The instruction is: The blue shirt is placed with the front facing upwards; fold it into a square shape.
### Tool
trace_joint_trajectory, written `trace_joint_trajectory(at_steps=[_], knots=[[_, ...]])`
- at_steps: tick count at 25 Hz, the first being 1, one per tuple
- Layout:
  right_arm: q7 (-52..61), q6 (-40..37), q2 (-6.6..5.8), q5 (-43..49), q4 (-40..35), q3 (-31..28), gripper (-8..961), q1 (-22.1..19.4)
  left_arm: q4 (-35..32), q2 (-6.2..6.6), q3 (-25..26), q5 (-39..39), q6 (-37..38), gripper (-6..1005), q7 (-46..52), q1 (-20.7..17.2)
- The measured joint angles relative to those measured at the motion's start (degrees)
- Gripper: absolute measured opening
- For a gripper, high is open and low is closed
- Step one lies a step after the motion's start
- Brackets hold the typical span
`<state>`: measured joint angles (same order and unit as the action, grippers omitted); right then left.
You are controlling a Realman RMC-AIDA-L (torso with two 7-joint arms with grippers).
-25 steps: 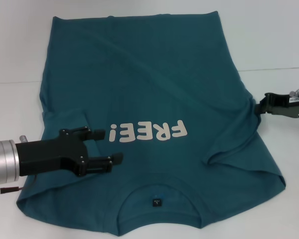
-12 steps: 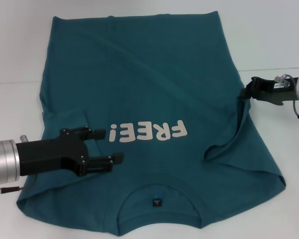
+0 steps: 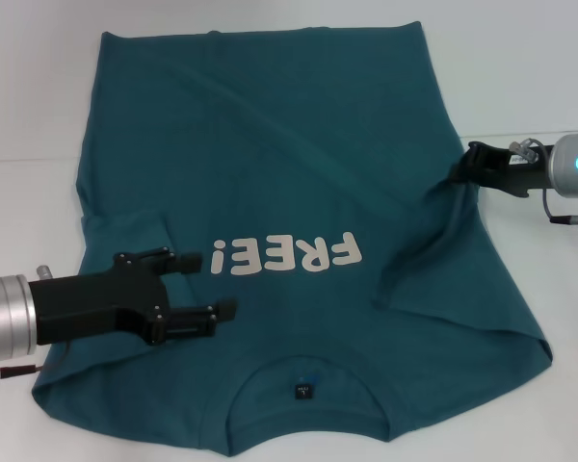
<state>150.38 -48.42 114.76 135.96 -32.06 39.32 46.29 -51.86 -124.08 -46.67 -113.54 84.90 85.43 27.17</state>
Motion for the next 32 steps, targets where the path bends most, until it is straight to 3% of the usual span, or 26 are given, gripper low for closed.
trace_joint_trajectory(at_steps=[12,20,26,32], knots=[[-1.85,2.94,0.60,-1.17,2.77,0.72,48,2.08,-0.21,-0.03,0.09,-0.08,1.35,847,-0.09,-0.25],[-6.69,3.00,1.06,-1.83,2.49,0.37,65,1.11,-0.18,0.00,2.57,0.10,1.41,847,-0.10,-0.53],[-15.10,-2.45,1.12,-11.16,-3.26,0.28,327,-3.72,-0.35,-0.01,4.44,1.03,2.19,846,0.37,-1.09],[-27.36,-18.58,3.90,-21.43,-21.39,0.69,590,-15.60,-1.39,-0.10,4.82,3.51,3.02,846,3.78,-2.33]])
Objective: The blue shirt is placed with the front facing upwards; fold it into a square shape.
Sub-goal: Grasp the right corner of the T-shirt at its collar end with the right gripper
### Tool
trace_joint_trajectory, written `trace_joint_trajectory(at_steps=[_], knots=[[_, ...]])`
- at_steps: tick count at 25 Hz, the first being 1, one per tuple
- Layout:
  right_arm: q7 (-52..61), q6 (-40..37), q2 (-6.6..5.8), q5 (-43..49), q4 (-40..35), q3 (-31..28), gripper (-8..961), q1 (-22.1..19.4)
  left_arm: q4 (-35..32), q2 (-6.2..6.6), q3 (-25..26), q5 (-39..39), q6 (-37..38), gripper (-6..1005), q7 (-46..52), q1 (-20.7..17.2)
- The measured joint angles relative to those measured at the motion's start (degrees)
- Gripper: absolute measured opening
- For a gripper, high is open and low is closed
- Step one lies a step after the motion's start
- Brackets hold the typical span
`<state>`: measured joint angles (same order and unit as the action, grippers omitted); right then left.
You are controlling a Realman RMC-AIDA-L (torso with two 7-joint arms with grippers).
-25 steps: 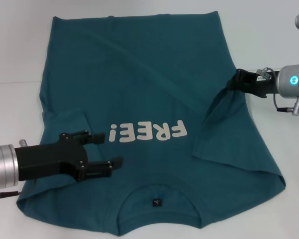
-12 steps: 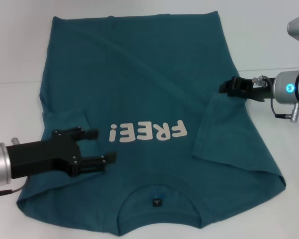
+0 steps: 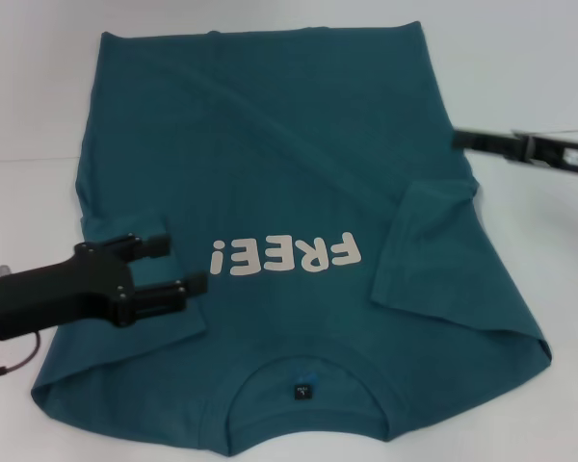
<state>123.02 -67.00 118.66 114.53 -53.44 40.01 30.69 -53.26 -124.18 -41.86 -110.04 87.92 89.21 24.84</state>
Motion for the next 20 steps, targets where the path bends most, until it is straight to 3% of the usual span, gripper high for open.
trace_joint_trajectory(at_steps=[5,9,15,20], knots=[[-1.48,-15.19,1.10,-1.56,-10.88,-0.27,776,-9.06,-4.27,-0.28,0.97,0.24,2.66,847,6.61,-2.16],[-3.06,-20.26,1.04,-4.74,-13.63,-0.67,945,-13.65,-9.64,-0.32,3.38,-0.55,3.15,847,13.62,-5.50],[-5.26,-22.91,0.90,-4.55,-15.12,-1.69,946,-17.15,-17.40,-0.44,5.62,-3.36,6.42,852,23.29,-10.25],[-6.18,-23.08,0.89,-4.50,-14.43,-2.88,946,-17.26,-21.35,-0.46,5.92,-7.96,7.01,851,29.81,-13.44]])
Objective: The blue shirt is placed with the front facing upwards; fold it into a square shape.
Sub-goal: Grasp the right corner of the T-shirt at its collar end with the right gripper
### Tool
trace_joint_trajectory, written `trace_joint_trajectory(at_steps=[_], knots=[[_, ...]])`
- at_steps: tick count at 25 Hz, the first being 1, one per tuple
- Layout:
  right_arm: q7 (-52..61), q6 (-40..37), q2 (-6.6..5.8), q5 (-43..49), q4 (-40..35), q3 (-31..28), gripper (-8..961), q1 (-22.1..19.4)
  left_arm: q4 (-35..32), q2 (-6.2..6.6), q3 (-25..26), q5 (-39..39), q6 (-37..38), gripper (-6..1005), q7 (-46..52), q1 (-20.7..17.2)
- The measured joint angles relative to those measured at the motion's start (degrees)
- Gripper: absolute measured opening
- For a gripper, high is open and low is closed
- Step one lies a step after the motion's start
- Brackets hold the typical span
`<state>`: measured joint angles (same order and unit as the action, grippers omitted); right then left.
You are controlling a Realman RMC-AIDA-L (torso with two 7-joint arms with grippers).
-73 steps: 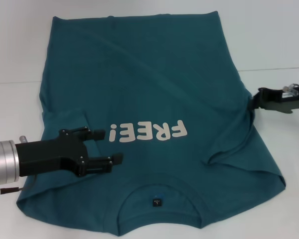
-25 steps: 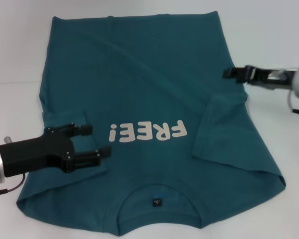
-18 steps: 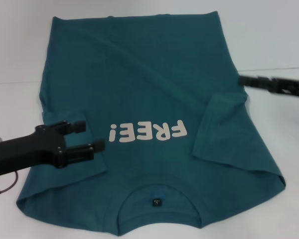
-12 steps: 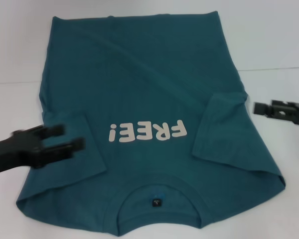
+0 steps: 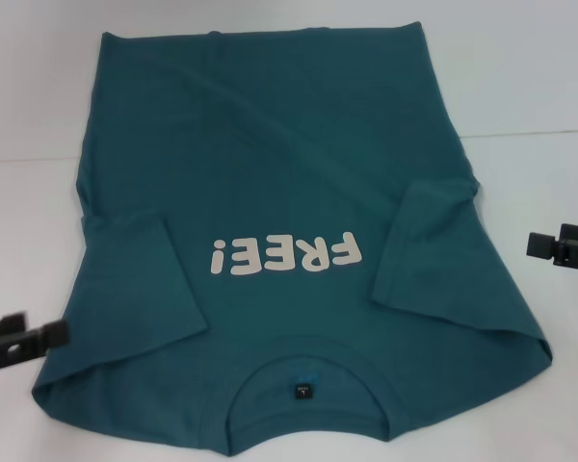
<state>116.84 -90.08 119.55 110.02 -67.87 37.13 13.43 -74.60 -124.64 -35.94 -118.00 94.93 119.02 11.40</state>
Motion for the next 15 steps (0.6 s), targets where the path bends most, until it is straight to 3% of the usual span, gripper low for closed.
trace_joint_trajectory(at_steps=[4,8,15], knots=[[-0.28,0.15,-0.04,0.73,0.27,-0.05,947,0.46,-0.35,0.01,0.94,-3.32,-1.17,850,1.37,-0.65],[-1.00,0.52,-0.18,0.91,1.70,-0.08,947,0.95,3.34,0.01,0.86,-4.00,-3.97,849,-3.70,0.19],[-1.17,1.10,-0.45,2.36,2.37,-0.14,947,1.23,7.79,0.18,0.55,-8.15,-8.77,848,-4.32,1.82]])
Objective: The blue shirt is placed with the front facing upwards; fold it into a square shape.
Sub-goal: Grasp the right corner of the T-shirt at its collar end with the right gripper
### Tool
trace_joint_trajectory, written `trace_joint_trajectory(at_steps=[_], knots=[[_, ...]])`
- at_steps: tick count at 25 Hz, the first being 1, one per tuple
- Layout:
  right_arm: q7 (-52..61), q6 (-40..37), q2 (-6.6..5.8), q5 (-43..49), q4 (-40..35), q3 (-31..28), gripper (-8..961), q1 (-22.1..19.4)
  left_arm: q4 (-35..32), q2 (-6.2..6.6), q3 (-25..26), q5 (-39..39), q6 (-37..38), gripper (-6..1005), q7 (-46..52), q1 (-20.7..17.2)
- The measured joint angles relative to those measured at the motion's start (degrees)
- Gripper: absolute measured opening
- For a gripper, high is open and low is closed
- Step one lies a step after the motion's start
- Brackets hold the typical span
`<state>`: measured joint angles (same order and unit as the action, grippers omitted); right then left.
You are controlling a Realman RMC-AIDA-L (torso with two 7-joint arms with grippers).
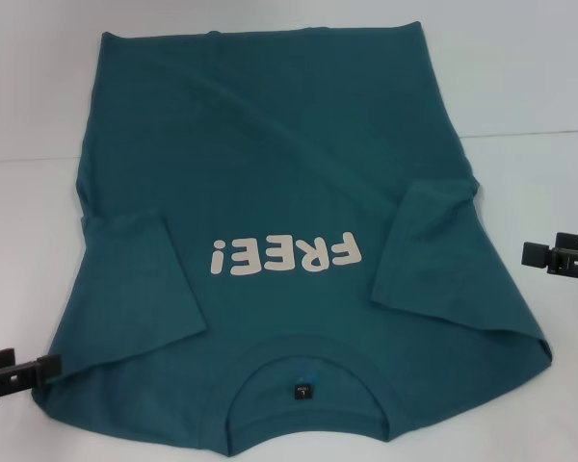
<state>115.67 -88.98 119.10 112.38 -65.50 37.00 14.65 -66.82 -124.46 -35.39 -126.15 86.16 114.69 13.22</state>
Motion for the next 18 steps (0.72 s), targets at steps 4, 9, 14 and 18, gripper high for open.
trace_joint_trajectory(at_steps=[4,9,14,18], knots=[[-0.07,0.10,-0.01,0.94,0.32,-0.17,946,0.04,1.96,0.16,0.03,-1.46,-2.74,847,-0.04,0.31],[-0.53,0.17,-0.01,1.26,1.36,-0.63,946,0.38,5.19,0.40,-0.02,-3.95,-4.92,846,-0.20,1.65],[-0.54,0.17,-0.08,1.26,1.98,-0.73,946,0.41,7.06,0.44,-0.03,-4.37,-6.16,846,-0.99,2.41],[-0.54,0.16,-0.13,1.27,2.07,-0.74,946,0.39,7.76,0.46,-0.11,-4.40,-6.41,847,-1.26,2.69]])
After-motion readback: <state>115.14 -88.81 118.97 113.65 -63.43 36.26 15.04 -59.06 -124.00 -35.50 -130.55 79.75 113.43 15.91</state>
